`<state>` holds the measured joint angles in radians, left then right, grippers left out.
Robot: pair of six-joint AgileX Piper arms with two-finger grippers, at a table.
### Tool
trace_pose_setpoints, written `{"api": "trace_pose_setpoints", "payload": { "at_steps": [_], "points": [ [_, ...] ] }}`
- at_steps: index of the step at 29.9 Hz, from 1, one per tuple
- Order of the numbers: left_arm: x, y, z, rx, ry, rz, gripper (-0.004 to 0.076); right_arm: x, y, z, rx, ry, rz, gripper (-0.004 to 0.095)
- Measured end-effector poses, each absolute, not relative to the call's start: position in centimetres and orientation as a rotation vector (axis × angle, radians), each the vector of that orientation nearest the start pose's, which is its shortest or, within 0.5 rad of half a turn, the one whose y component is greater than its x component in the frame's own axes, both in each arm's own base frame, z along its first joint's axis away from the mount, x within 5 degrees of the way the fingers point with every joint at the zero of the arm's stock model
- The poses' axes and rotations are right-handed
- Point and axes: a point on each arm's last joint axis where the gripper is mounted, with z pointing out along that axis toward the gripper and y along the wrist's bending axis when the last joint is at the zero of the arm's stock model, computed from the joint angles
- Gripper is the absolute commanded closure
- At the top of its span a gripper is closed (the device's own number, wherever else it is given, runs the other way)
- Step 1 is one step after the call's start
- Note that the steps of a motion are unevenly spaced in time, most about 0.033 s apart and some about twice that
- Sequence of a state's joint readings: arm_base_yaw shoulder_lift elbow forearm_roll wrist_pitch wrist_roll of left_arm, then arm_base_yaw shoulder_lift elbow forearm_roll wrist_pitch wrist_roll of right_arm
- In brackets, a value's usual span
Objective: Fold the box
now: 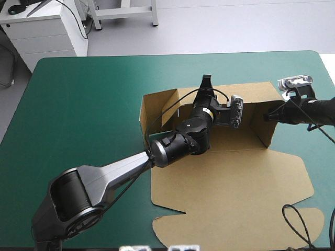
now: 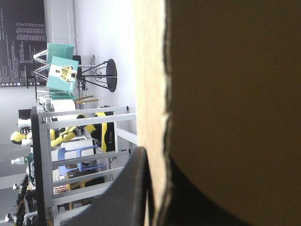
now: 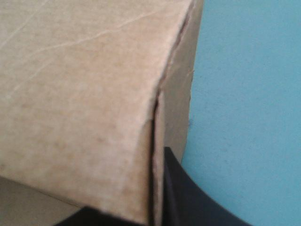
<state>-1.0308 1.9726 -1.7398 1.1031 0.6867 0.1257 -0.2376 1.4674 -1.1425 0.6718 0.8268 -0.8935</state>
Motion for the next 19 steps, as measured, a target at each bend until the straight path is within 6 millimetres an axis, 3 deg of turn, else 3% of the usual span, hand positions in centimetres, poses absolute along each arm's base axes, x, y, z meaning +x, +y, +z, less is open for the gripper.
{"api": "trace_pose_setpoints", "payload": {
  "at_steps": [4, 7, 14, 19],
  "points": [
    [28.1, -37.3, 31.7, 1.587, 1.275, 0.636, 0.0431, 30.9, -3.2, 30.4, -0.348, 2.367, 0.319, 0.0916],
    [28.0, -37.6, 31.5, 1.587, 1.268, 0.608, 0.0335, 30.9, -3.2, 30.4, -0.325, 2.37, 0.326, 0.0916],
    [27.6, -38.0, 31.5, 1.59, 1.259, 0.589, 0.0331, 30.9, -3.4, 30.5, -0.278, 2.383, 0.323, 0.0915],
    [26.0, -38.6, 31.9, 1.597, 1.252, 0.58, 0.0332, 31.0, -3.5, 30.5, -0.251, 2.389, 0.31, 0.0914]
  ]
}}
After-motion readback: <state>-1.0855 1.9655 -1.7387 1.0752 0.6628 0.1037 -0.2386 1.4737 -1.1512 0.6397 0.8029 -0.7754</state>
